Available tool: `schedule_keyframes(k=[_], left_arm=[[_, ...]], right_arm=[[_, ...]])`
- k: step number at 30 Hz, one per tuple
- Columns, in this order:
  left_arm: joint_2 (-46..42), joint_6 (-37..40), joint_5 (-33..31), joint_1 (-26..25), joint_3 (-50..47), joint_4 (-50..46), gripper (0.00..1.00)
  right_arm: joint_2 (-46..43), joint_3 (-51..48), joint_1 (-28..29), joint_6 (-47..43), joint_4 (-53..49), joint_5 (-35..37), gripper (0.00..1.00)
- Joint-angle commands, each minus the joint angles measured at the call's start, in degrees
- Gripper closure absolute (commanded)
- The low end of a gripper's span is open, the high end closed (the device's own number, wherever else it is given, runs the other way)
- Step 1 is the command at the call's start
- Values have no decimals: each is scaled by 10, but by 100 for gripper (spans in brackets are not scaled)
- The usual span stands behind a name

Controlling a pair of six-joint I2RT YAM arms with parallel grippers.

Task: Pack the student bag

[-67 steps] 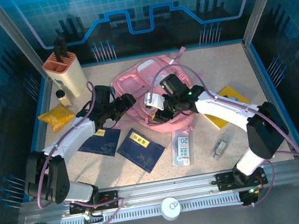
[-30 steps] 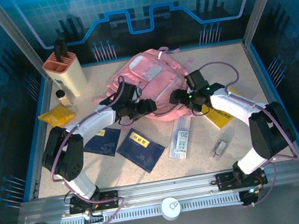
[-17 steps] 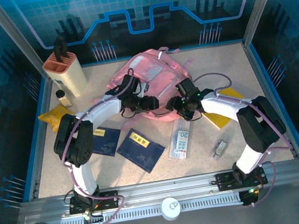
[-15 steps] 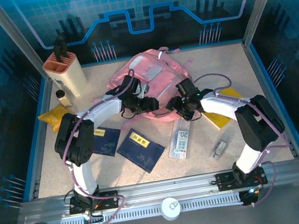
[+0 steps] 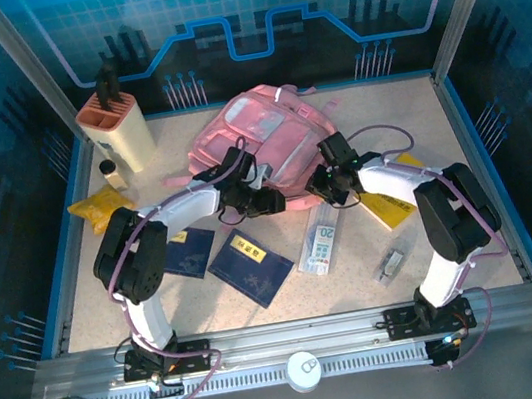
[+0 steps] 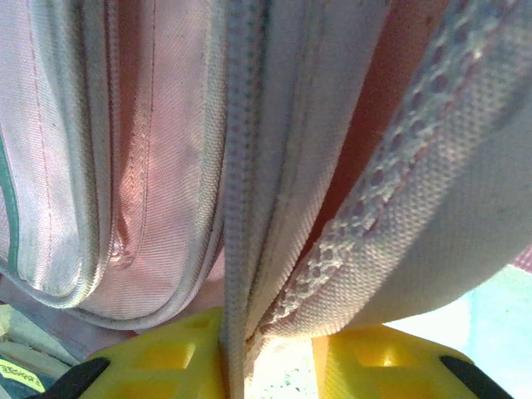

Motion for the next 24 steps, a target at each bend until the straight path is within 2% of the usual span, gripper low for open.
schedule_keyframes(k=[1, 5, 7, 9, 11, 13, 18, 24], left_arm=[[-29, -13, -41, -5, -12, -7, 60], [-57, -44, -79, -30, -55, 56, 60], [-50, -46, -98, -37, -57, 66, 60], [-34, -33, -90, -38, -45, 62, 59], [-24, -16, -103, -40, -38, 64, 58], [-18, -2, -121, -44, -40, 78, 58], [-4, 39, -189, -48, -29, 68, 59], [18, 54, -168, -49, -19, 94, 59]], right_arm=[[7, 19, -5, -19, -2, 2, 70], [-14, 13, 5, -18, -8, 16, 66], [-12, 11, 9, -10, -7, 11, 61], [-5, 12, 10, -3, -8, 0, 57], [-1, 10, 12, 5, -7, 5, 49], [4, 10, 13, 10, -1, 7, 46], [32, 32, 6, 4, -12, 8, 49], [44, 51, 2, -18, -22, 15, 58]])
